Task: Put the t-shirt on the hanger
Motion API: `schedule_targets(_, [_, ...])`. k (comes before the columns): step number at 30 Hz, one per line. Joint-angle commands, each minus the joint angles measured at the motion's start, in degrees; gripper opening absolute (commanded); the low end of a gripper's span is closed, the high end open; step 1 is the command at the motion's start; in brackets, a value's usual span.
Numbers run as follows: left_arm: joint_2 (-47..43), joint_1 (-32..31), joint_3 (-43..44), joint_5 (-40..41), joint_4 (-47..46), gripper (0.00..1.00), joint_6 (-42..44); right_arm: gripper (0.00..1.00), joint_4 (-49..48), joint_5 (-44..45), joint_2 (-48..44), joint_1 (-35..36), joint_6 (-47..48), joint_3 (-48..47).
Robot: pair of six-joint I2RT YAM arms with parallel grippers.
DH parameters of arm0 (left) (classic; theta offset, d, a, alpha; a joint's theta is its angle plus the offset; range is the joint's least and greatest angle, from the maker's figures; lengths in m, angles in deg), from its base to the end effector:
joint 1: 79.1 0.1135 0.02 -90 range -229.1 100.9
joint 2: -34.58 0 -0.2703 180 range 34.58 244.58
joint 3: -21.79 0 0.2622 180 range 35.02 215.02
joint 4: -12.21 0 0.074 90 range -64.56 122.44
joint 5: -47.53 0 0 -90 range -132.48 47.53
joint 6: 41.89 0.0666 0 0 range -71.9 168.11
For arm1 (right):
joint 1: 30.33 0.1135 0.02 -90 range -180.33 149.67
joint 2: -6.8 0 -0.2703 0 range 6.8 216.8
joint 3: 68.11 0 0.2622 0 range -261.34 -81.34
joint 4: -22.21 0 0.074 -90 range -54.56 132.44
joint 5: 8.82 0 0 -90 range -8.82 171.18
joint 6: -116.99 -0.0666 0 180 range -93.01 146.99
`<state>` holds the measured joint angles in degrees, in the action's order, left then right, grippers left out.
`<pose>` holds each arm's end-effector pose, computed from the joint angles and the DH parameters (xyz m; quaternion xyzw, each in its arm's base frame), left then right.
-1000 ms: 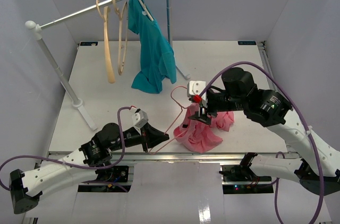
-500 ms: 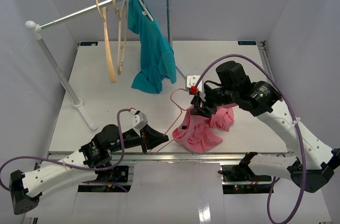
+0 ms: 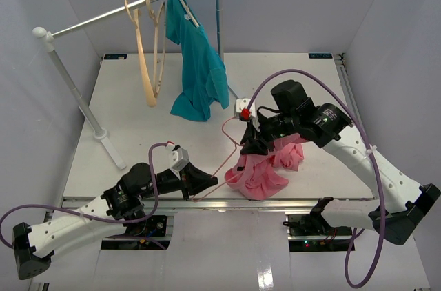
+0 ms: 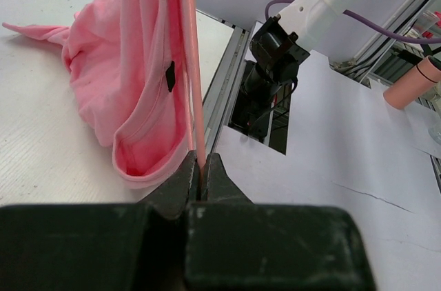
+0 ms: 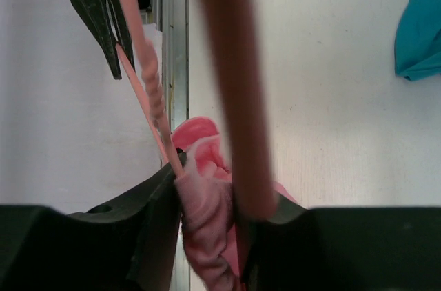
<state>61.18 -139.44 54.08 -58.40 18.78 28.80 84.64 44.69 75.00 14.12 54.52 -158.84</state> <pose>0.0718 -0.1631 0.2584 0.3384 0.6268 -0.5209 0.4704 0.1576 0.2101 0.3831 -0.6129 0.6183 0.3397 0.3560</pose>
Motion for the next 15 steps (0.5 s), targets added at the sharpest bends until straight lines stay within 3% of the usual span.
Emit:
schedule_targets(1, [0.5,-0.2,0.0,0.1,-7.5,0.0,0.9,0.27,-4.3,-4.3,-3.0,0.2,-2.2,3.0])
schedule_targets(4, [1.3,-0.2,0.2,0.1,-8.9,0.0,0.7,0.1,-6.1,-5.1,-4.2,0.2,-3.2,5.1])
schedule_targets(9, [2.5,-0.2,2.3,4.1,-8.4,0.02,-0.9,0.08,-9.6,-2.5,-7.9,0.2,-5.2,8.6])
schedule_targets(15, [4.4,-0.2,9.9,12.9,-2.4,0.49,-2.4,0.08,-15.9,1.6,-12.2,0.2,-10.5,11.7])
